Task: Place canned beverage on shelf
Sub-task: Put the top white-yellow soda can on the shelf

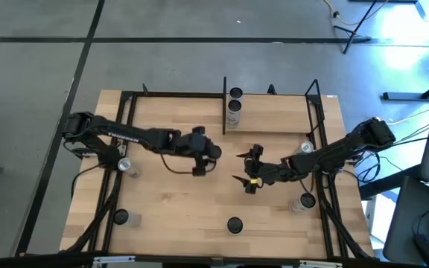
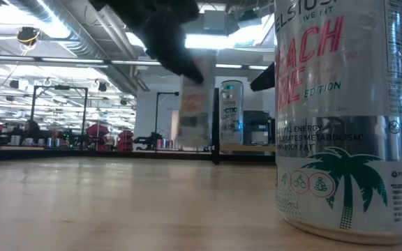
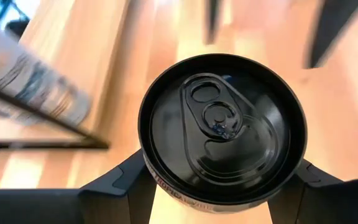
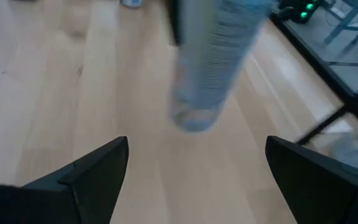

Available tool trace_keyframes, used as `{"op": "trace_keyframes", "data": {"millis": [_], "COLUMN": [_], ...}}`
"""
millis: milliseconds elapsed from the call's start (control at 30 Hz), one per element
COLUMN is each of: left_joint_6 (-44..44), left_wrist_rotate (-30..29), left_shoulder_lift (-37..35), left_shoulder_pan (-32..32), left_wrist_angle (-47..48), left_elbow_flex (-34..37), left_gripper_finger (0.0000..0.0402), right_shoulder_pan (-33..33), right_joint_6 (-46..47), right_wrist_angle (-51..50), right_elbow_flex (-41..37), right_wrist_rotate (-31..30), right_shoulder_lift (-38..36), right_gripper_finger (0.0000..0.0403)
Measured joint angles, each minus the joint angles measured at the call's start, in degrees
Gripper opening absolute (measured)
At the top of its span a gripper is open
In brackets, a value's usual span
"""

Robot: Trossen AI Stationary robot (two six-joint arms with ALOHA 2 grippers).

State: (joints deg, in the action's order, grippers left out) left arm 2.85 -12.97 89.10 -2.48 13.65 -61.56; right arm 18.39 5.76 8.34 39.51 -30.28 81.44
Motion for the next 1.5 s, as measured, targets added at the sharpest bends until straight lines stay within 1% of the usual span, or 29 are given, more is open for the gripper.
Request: {"op": "trace_keyframes", "data": {"millis": [133, 333, 433, 500, 633, 900, 1000, 1167, 1433, 1500], "left_joint_6": [-2.6, -7.9, -8.4, -8.6, -10.0, -11.3, -10.0, -6.4, -5.5, -5.5], "left_wrist_rotate": [0.1, -0.3, -0.2, 0.3, 0.7, 1.0, 1.6, 3.4, 3.0, 2.9], "left_shoulder_lift": [0.9, 5.5, 8.4, 9.1, 9.2, 9.2, 8.5, 5.8, 0.9, 0.3], "left_shoulder_pan": [-2.6, -2.9, -3.0, -3.0, -3.1, -4.0, -4.3, -4.9, -5.0, -5.1], "left_wrist_angle": [-7.7, -11.2, -13.4, -14.5, -14.5, -14.4, -13.4, -11.2, -3.6, -3.0], "left_elbow_flex": [1.7, 2.3, 2.3, 2.3, 2.3, 2.2, 1.7, 1.5, 1.4, 1.4], "left_gripper_finger": [0.0202, 0.0202, 0.0202, 0.0202, 0.021, 0.0271, 0.0284, 0.0289, 0.029, 0.029], "right_shoulder_pan": [0.0, 0.0, 0.0, 0.0, 0.0, 0.0, 0.0, 0.0, 0.0, 0.0], "right_joint_6": [0.0, 0.1, 0.2, 0.2, 0.2, 0.2, 0.2, 0.2, -0.2, -0.2], "right_wrist_angle": [-2.8, -2.1, -2.3, -2.5, -2.3, -2.2, -2.1, -2.0, -0.6, 0.7], "right_elbow_flex": [0.0, 0.0, -0.1, -0.1, -0.1, -0.1, -0.1, -0.1, -0.1, -0.1], "right_wrist_rotate": [-1.0, -0.1, 0.0, 0.2, 0.9, 1.4, 1.4, 1.4, 3.4, 4.1], "right_shoulder_lift": [-2.3, -1.7, -1.3, -1.3, -1.3, -1.3, -1.3, -1.2, -1.2, -1.0], "right_gripper_finger": [0.0367, 0.0367, 0.0367, 0.0367, 0.0367, 0.0367, 0.0367, 0.0367, 0.0367, 0.0367]}}
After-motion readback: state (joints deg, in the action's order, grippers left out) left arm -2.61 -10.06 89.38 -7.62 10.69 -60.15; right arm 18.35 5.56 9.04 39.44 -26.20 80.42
